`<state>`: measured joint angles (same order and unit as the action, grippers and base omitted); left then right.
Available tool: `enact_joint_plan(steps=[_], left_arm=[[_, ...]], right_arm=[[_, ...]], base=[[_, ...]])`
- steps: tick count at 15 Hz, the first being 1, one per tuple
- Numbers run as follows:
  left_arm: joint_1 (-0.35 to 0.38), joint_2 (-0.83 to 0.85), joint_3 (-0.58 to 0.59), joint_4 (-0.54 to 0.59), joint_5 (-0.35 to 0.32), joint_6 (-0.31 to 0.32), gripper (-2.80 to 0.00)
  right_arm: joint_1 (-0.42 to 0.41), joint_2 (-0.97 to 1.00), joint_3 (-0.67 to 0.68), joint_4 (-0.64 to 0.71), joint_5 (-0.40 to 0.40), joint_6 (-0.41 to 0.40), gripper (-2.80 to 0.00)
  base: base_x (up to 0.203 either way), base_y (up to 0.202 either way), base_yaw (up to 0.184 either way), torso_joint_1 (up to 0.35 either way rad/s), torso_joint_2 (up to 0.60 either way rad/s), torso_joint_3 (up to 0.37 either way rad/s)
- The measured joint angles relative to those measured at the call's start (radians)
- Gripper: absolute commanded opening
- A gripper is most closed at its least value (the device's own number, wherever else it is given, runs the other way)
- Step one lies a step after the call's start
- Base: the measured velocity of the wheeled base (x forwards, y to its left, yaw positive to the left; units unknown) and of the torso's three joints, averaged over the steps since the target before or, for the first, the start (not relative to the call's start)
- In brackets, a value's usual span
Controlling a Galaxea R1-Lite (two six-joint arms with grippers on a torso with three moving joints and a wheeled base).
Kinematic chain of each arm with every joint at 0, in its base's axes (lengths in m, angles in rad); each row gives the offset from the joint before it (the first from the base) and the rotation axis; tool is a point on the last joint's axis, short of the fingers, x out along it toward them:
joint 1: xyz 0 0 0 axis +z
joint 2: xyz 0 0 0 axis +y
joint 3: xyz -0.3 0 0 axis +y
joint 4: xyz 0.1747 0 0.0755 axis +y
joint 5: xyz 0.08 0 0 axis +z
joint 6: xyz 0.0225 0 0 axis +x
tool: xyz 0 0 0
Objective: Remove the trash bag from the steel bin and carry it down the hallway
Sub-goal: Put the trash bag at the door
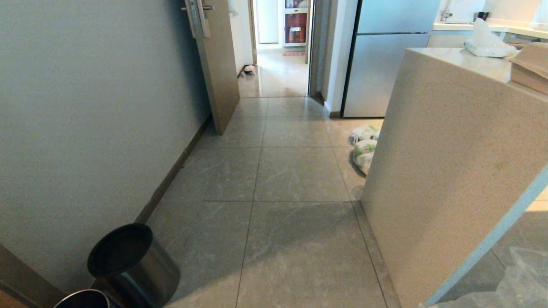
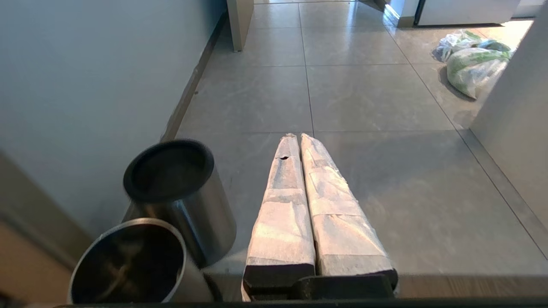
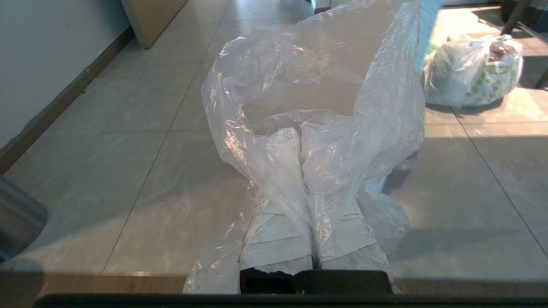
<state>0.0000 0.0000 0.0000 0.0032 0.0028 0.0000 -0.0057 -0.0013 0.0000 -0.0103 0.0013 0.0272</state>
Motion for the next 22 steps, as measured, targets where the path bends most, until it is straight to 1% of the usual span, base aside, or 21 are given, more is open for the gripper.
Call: enact_joint_plan(steps=[22], left_arm=[[0.0,0.0,0.0,0.0,-0.001,0.0,-2.8]], right_arm=[[-0.001,0.0,0.0,0.0,0.0,0.0,-2.8]], base=[[0.189,0.0,0.001,0.002,0.0,0.002]])
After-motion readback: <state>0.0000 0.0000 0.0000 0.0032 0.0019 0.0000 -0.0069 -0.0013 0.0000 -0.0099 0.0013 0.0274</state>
